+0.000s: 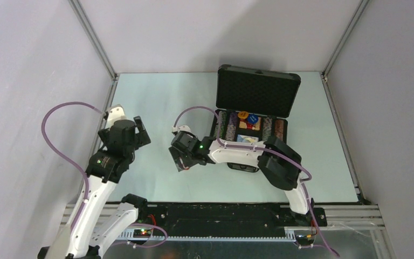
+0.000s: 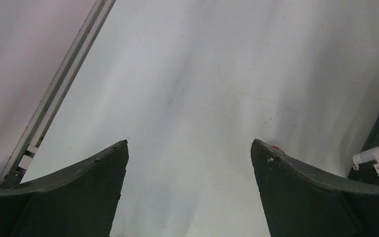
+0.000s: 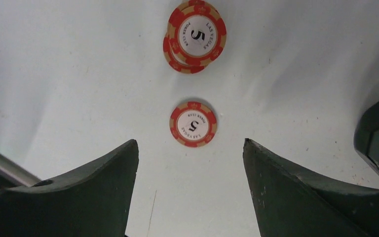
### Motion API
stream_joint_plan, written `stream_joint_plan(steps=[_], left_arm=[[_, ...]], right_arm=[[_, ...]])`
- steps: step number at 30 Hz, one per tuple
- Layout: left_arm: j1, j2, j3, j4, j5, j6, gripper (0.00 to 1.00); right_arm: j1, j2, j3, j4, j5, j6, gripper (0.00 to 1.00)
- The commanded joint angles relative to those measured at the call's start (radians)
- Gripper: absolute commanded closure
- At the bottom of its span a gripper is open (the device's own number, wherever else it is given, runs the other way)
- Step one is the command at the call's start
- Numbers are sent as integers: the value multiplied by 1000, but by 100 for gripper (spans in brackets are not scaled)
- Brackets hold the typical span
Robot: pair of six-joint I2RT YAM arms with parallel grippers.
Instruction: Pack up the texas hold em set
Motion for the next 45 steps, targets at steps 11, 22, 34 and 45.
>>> stream_joint_plan(steps=[11, 22, 34, 45], left_arm=[[18, 28, 1, -5, 40, 3, 2], [19, 13, 0, -3, 23, 4, 2], [19, 18, 0, -4, 32, 5, 2], [19, 20, 0, -2, 35, 5, 2]], right_arm=[[28, 161, 193, -162, 76, 18, 29], [33, 222, 237, -211, 95, 9, 36], [51, 272, 270, -269, 108, 10, 54], [47, 223, 232, -223, 113, -17, 57]])
